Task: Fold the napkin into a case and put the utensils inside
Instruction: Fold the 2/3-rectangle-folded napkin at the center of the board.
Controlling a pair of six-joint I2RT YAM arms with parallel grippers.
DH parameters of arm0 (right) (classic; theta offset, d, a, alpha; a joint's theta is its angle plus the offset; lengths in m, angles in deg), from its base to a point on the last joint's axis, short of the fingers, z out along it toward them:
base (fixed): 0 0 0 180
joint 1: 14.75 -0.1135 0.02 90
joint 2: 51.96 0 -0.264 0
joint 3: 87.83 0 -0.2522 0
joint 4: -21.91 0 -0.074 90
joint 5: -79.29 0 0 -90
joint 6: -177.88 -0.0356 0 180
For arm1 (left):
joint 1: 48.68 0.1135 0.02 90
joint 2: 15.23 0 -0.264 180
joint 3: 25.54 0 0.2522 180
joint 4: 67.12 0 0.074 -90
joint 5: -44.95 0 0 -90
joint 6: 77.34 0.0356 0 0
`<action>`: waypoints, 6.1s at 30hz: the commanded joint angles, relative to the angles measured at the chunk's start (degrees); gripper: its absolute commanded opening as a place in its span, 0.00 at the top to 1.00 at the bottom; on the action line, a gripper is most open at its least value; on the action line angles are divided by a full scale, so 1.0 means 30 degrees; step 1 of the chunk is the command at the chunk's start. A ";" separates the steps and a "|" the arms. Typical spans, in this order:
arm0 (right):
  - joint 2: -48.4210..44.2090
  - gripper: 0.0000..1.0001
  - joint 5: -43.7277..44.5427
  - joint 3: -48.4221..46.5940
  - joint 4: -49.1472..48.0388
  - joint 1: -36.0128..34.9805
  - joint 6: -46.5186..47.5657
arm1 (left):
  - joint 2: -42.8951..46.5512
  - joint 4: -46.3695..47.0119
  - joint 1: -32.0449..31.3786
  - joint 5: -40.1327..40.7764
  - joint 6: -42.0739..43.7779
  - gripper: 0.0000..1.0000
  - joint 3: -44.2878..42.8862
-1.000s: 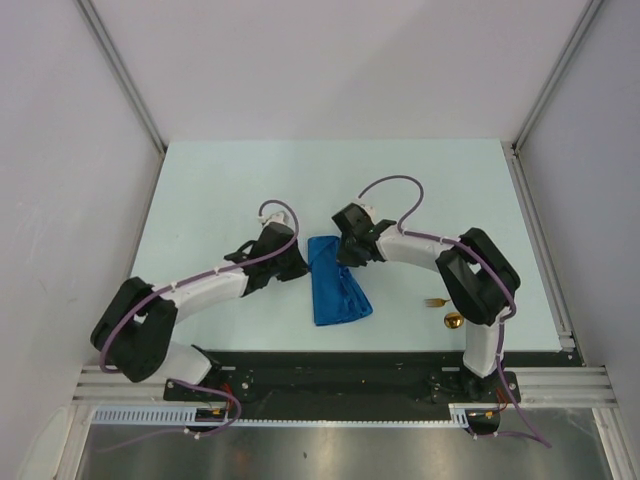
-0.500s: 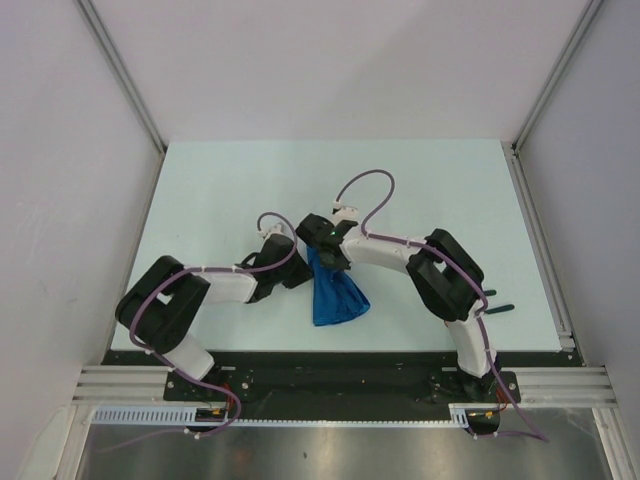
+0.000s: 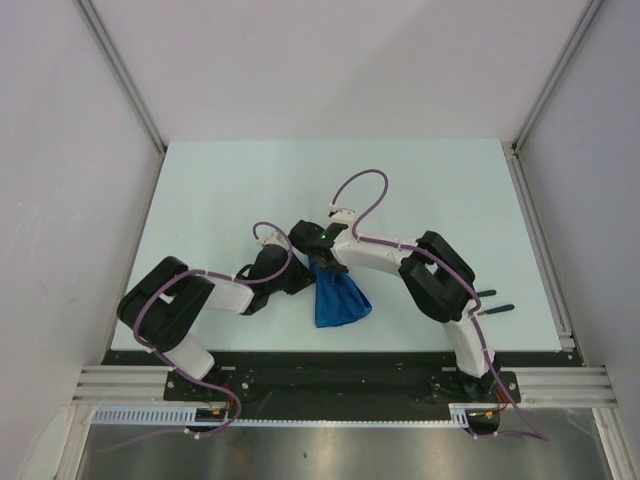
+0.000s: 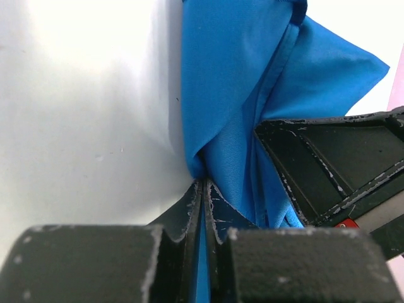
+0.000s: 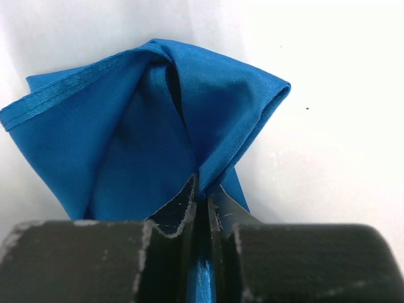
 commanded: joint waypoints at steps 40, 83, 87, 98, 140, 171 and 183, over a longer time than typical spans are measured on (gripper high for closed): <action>-0.4728 0.64 -0.7548 0.7647 -1.3220 0.1327 0.4788 | 0.5945 -0.7957 0.1758 -0.0504 0.1950 0.78 0.1085; -0.7252 0.37 -2.0853 1.4299 -2.2960 0.5489 0.6283 | 0.2084 -1.6812 0.3430 -0.3347 0.7779 0.27 -1.0455; -0.7459 0.39 -2.1057 1.5210 -2.3897 0.6044 0.6078 | 0.0622 -1.7047 0.2728 -0.2645 0.7810 0.27 -1.1218; -0.4650 0.45 -2.1848 1.1728 -2.3372 0.7511 0.6604 | -0.0030 -1.6493 0.2755 -0.0270 0.6610 0.45 -1.1194; -0.1892 1.00 -2.2845 0.8120 -2.3604 0.6134 0.6051 | 0.0295 -1.3678 0.3516 -0.0972 0.5641 0.74 -0.8701; -0.0544 1.00 -2.4867 0.7857 -2.4748 0.5929 0.5989 | 0.0590 -1.1540 0.5890 -0.5248 0.4646 0.50 -0.7645; 0.0452 0.98 -2.5218 0.7155 -2.4659 0.5402 0.6166 | 0.1259 -1.0045 0.5919 -0.5661 0.3415 0.41 -0.6710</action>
